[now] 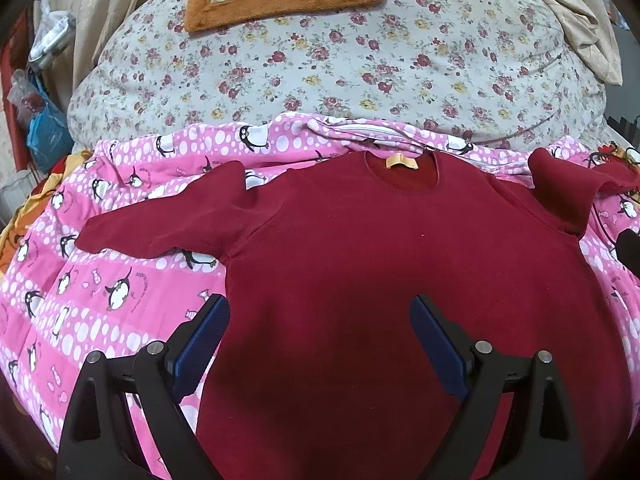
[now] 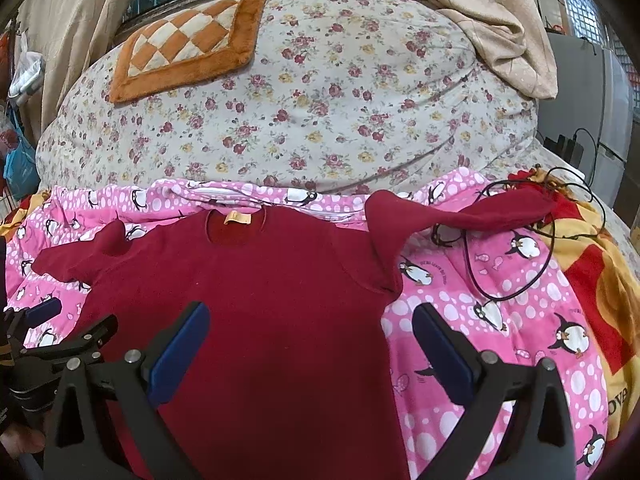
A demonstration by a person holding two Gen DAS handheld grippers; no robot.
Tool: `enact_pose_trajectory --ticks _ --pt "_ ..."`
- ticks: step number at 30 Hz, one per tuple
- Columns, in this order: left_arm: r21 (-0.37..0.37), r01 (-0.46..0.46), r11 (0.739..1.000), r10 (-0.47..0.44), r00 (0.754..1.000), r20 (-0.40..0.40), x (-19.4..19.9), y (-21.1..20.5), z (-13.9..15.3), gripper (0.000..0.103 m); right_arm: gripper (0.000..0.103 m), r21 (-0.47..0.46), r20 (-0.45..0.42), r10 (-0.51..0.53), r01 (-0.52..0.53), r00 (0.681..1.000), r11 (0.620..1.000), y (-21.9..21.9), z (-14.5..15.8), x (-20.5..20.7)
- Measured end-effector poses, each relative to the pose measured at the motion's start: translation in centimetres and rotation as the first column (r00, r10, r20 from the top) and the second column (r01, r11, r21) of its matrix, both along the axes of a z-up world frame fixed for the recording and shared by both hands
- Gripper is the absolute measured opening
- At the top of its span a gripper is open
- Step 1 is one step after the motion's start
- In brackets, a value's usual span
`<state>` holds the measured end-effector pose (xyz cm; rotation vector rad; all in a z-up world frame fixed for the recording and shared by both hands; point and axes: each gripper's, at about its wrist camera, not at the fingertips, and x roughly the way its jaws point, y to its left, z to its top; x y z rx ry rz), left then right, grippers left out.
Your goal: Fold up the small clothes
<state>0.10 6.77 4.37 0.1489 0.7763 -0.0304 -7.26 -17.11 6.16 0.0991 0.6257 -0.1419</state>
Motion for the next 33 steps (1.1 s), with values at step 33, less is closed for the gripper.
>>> enact_pose_trajectory --ticks 33 --pt "-0.006 0.004 1.0 -0.004 1.0 -0.003 -0.25 -0.18 -0.35 0.079 0.103 -0.004 -0.004 0.003 -0.003 1.0 1.0 0.25 -0.08 0.11"
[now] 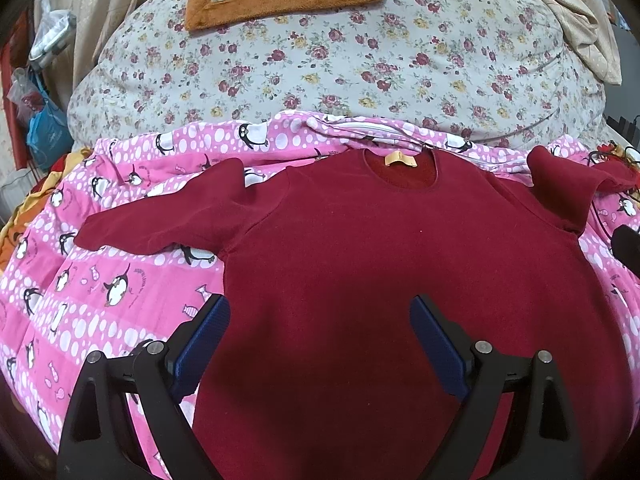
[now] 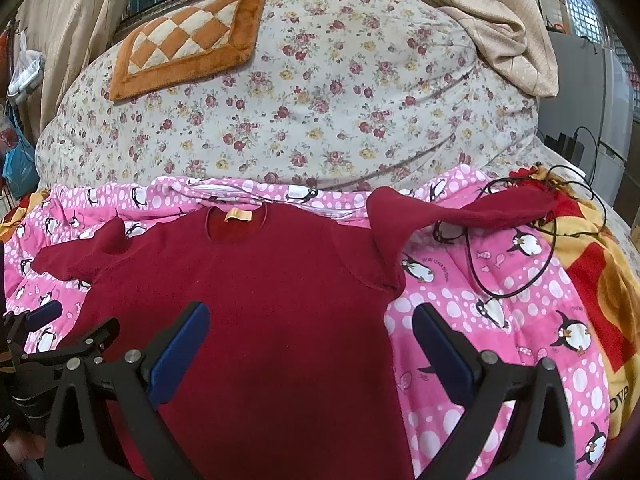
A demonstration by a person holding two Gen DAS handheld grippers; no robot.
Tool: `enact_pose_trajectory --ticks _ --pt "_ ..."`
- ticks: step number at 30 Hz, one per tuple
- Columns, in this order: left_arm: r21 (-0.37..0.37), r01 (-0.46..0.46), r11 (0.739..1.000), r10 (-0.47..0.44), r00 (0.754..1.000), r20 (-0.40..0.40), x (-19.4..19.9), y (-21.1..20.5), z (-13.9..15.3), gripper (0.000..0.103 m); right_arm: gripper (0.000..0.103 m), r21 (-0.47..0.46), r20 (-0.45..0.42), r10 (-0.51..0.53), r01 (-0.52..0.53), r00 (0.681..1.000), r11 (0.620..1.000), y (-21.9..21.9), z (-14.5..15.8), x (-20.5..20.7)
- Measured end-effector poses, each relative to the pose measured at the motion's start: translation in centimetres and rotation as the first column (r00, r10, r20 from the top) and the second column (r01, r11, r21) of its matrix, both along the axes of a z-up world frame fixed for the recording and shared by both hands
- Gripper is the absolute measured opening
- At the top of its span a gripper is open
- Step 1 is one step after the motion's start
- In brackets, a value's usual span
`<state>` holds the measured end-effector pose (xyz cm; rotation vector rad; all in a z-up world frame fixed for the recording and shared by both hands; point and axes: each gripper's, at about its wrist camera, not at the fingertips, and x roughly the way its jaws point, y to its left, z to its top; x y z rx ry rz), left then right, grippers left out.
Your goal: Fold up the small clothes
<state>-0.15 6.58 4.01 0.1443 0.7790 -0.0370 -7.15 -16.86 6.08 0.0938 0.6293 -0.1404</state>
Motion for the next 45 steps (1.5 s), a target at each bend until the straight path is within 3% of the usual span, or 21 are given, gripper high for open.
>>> enact_pose_trajectory --ticks 45 --pt "0.011 0.013 1.0 -0.013 1.0 0.021 -0.4 -0.3 0.7 0.079 0.103 0.01 -0.035 0.006 -0.006 0.999 1.0 0.2 -0.7 0.4"
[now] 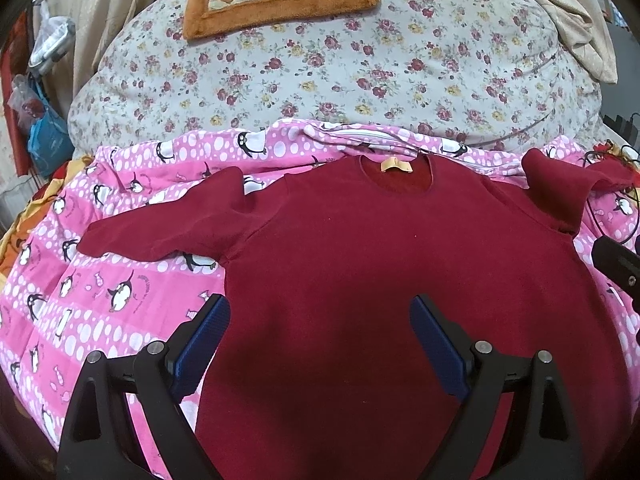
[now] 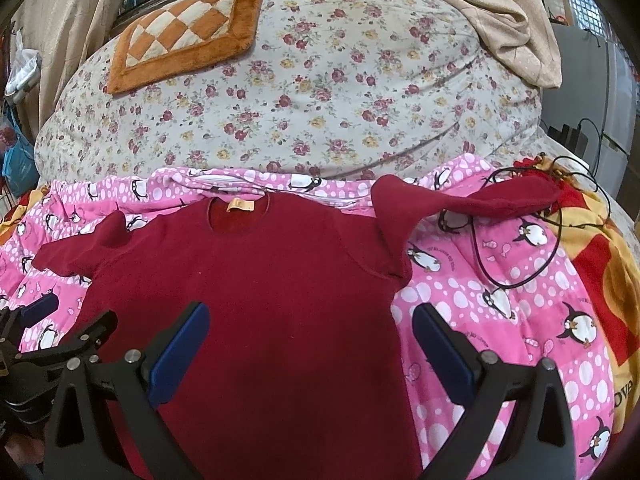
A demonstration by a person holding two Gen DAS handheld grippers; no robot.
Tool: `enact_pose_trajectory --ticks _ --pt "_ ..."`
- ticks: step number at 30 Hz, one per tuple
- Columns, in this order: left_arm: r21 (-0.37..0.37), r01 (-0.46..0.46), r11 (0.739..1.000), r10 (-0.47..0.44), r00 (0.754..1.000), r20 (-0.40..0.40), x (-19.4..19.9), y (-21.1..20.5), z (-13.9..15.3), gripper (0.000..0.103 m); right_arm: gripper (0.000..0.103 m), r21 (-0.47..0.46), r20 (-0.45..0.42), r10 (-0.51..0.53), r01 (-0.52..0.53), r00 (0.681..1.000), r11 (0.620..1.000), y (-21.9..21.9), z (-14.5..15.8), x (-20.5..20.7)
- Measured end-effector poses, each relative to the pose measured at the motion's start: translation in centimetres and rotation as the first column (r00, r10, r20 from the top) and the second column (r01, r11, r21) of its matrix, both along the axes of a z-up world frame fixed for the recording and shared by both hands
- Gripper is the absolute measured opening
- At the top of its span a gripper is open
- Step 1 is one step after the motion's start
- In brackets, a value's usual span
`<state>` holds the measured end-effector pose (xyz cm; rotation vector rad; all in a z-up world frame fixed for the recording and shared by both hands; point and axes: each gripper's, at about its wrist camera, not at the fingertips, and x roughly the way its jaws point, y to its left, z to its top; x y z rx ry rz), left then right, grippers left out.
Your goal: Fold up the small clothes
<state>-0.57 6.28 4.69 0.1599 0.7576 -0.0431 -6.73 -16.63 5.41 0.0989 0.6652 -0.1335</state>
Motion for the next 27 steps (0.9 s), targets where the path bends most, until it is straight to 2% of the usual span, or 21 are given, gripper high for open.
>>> enact_pose_trajectory --ticks 8,17,20,23,25,27 --pt "-0.01 0.0 1.0 0.0 1.0 -0.006 0.1 0.1 -0.3 0.079 0.103 -0.019 -0.011 0.003 -0.003 1.0 1.0 0.7 0.0 0.2" --pt "-0.02 0.0 1.0 0.0 1.0 -0.004 0.1 0.3 -0.2 0.079 0.103 -0.037 -0.066 0.006 -0.008 0.998 0.999 1.0 -1.7 1.0" --pt "-0.105 0.007 0.994 -0.009 1.0 -0.013 0.9 1.9 0.7 0.079 0.103 -0.032 -0.111 0.011 -0.014 0.994 0.999 1.3 -3.2 2.0" --pt "-0.204 -0.05 0.978 0.045 0.999 -0.03 3.2 5.4 2.4 0.079 0.103 0.022 -0.161 0.027 -0.023 0.987 0.999 1.8 -4.9 3.2" --pt "-0.264 -0.094 0.96 0.079 0.995 -0.068 5.2 8.5 3.0 0.079 0.103 0.014 -0.178 0.043 -0.041 0.983 0.999 2.6 -5.4 4.0" --pt "-0.266 -0.137 0.954 0.113 0.988 -0.103 7.1 11.5 3.1 0.079 0.103 -0.007 -0.191 0.07 -0.072 0.979 0.997 3.8 -5.9 4.7"
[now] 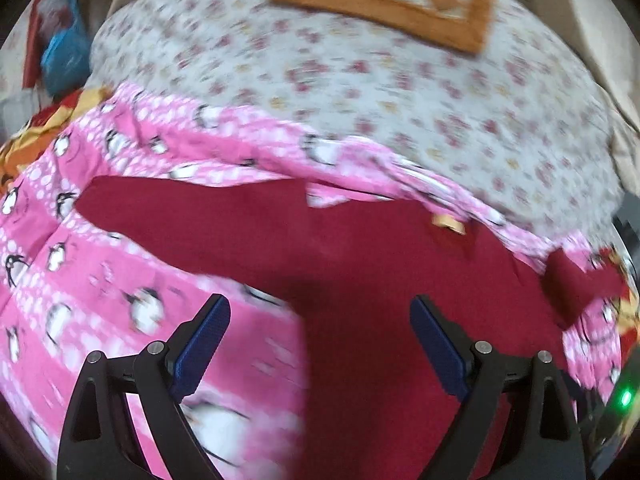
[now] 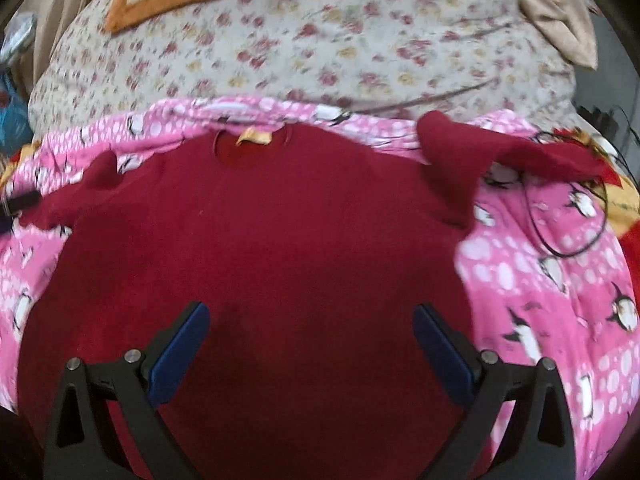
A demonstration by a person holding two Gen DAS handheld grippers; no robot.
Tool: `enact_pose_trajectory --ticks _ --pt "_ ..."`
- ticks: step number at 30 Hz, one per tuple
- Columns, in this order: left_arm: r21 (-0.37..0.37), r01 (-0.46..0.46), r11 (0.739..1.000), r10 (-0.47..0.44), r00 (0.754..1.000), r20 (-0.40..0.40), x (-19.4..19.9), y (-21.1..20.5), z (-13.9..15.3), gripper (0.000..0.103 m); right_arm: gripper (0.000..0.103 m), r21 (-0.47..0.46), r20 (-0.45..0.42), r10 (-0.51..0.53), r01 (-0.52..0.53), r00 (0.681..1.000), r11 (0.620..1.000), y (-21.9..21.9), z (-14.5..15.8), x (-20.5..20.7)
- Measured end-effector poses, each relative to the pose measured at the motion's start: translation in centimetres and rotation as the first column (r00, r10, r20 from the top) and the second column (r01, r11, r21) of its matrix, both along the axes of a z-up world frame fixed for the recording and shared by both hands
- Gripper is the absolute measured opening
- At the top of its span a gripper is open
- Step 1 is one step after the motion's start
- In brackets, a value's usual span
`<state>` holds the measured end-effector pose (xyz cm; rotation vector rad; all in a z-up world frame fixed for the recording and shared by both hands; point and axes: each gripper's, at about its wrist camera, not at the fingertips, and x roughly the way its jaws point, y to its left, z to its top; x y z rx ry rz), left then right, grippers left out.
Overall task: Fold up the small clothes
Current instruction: 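Grasp the cuff of a dark red sweater sleeve with the left gripper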
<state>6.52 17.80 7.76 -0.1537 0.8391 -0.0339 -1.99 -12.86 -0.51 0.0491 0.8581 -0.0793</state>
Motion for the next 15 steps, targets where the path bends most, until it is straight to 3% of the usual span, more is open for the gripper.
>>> enact_pose_trajectory --ticks 2,4,8,15 --pt "-0.016 -0.042 0.999 0.042 0.999 -0.023 1.6 3.5 -0.4 0.079 0.103 -0.035 -0.033 0.026 -0.028 0.999 0.999 1.2 -0.8 0.6" --pt "-0.094 -0.076 0.993 0.069 0.995 -0.077 3.2 7.4 -1.5 0.079 0.103 -0.056 -0.031 0.03 -0.032 0.999 0.998 1.6 -1.1 0.8" --pt "-0.196 -0.098 0.976 0.081 0.992 -0.092 4.7 13.6 -3.0 0.079 0.103 0.0 -0.046 0.028 -0.028 0.999 1.0 0.9 -1.4 0.9" --pt "-0.376 -0.206 0.903 0.179 0.978 -0.105 7.3 24.7 -5.5 0.077 0.103 -0.02 -0.05 0.024 -0.025 0.998 0.999 1.1 -1.6 1.0"
